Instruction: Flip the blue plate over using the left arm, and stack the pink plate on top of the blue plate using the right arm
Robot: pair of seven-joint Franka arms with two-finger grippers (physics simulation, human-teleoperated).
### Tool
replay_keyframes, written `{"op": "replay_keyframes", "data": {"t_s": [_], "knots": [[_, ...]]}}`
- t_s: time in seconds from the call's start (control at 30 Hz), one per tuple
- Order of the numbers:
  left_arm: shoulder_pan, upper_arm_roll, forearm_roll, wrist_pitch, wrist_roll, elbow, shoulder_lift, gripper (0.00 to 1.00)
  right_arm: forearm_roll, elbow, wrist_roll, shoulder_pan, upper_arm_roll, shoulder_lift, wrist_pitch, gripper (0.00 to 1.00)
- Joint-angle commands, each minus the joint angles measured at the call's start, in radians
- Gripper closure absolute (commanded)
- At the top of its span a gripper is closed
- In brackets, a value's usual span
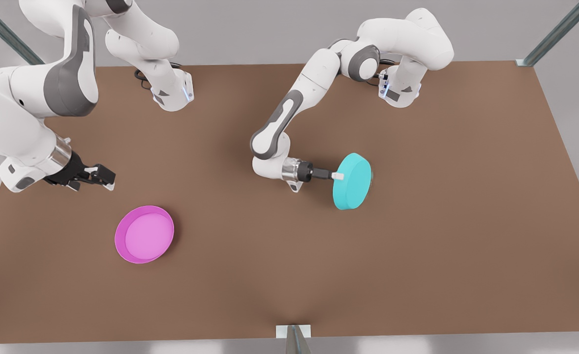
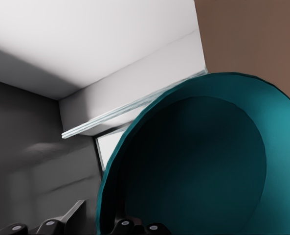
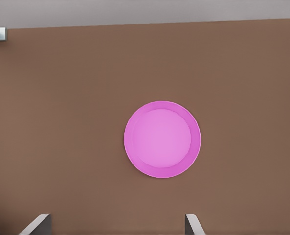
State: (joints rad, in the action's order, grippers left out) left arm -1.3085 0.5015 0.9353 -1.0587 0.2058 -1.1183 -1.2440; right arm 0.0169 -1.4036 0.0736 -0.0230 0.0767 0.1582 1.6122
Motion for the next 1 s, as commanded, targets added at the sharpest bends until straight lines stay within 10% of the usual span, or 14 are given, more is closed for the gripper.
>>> {"op": "replay_keyframes", "data": {"t_s": [0.0, 0.97], "knots": [[-0.006, 0.0, -0.018, 0.0, 0.0, 0.0, -0.002, 0.0, 0.0, 0.0, 0.0, 0.0, 0.0, 0.0, 0.0, 0.0], [-0.094, 0.132, -0.794, -0.09, 0.761, 0.123, 0.006, 0.0, -0.023, 0.002, 0.017, 0.0, 0.0, 0.003, 0.009, 0.0]]}}
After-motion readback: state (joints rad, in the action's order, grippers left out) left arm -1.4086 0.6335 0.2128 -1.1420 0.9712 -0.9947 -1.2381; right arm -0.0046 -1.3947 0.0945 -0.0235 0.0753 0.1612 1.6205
